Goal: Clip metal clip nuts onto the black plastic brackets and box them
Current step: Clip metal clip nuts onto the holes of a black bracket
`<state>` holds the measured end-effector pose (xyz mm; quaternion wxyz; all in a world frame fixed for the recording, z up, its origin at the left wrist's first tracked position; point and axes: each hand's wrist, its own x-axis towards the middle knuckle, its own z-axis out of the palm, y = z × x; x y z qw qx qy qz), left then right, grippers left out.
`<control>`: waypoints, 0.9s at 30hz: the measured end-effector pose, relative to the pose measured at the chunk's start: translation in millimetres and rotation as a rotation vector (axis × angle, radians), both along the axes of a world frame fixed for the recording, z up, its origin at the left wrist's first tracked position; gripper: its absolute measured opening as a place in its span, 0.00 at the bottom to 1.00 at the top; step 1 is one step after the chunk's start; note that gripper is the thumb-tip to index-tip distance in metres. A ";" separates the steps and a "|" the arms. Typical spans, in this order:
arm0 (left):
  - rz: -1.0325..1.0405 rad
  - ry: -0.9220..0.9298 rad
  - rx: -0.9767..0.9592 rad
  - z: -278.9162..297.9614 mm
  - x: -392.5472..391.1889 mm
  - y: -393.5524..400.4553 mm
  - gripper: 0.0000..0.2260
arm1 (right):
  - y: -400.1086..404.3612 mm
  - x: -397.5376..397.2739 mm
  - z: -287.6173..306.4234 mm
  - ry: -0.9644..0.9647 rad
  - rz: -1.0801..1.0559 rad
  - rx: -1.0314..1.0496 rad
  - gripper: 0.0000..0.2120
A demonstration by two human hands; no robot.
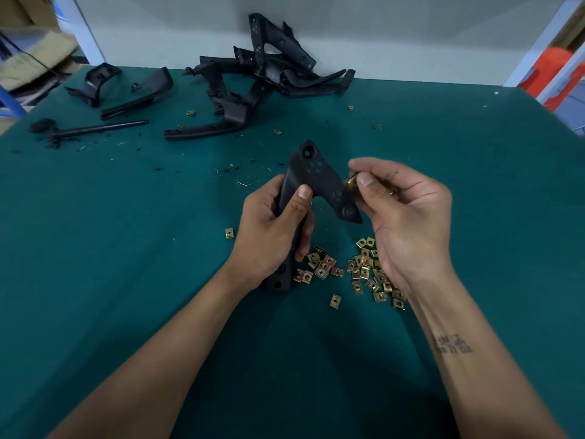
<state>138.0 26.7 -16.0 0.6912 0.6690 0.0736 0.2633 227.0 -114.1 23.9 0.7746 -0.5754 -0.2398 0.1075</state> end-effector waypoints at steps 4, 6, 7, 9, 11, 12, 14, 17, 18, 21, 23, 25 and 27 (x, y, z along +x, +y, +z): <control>0.000 0.001 -0.001 -1.3 1.1 0.3 0.15 | 0.5 -2.4 0.9 0.040 -0.016 0.010 0.07; 0.006 -0.001 -0.001 -1.8 1.5 0.2 0.14 | -0.3 -3.3 2.1 0.067 -0.021 0.011 0.07; 0.011 -0.002 -0.001 -1.8 1.5 -0.1 0.14 | -0.9 -3.4 2.6 0.079 -0.021 0.014 0.07; 0.016 -0.003 0.003 -1.5 1.4 -0.9 0.14 | -1.9 -3.2 3.4 0.096 -0.007 0.017 0.08; 0.018 -0.002 0.003 -1.3 1.0 -1.4 0.14 | -2.5 -2.8 3.5 0.118 0.009 0.017 0.08; 0.020 0.001 0.003 -1.3 0.9 -1.4 0.14 | -2.6 -2.6 3.5 0.133 0.017 0.019 0.08; 0.028 0.007 0.004 -1.6 0.9 -1.0 0.14 | -2.0 -2.8 3.1 0.156 0.038 0.018 0.06; 0.039 0.010 0.005 -2.4 1.0 -0.4 0.14 | -1.3 -4.4 2.5 0.168 0.060 0.015 0.04; 0.042 0.009 0.004 -2.5 1.1 -0.2 0.14 | -0.8 -4.9 2.1 0.164 0.063 0.011 0.03; 0.043 0.001 0.002 -2.8 1.2 0.3 0.14 | 1.2 -6.5 2.0 0.133 0.031 -0.014 0.03; 0.046 0.002 0.009 -3.2 1.8 -0.1 0.15 | 3.5 -7.7 2.5 0.097 -0.023 -0.031 0.05; 0.055 0.002 0.015 -3.1 2.1 -0.7 0.14 | 5.4 -9.3 2.7 0.073 -0.054 -0.047 0.06; 0.059 -0.001 0.017 -2.4 2.0 -1.1 0.13 | 6.2 -9.7 2.3 0.068 -0.058 -0.061 0.07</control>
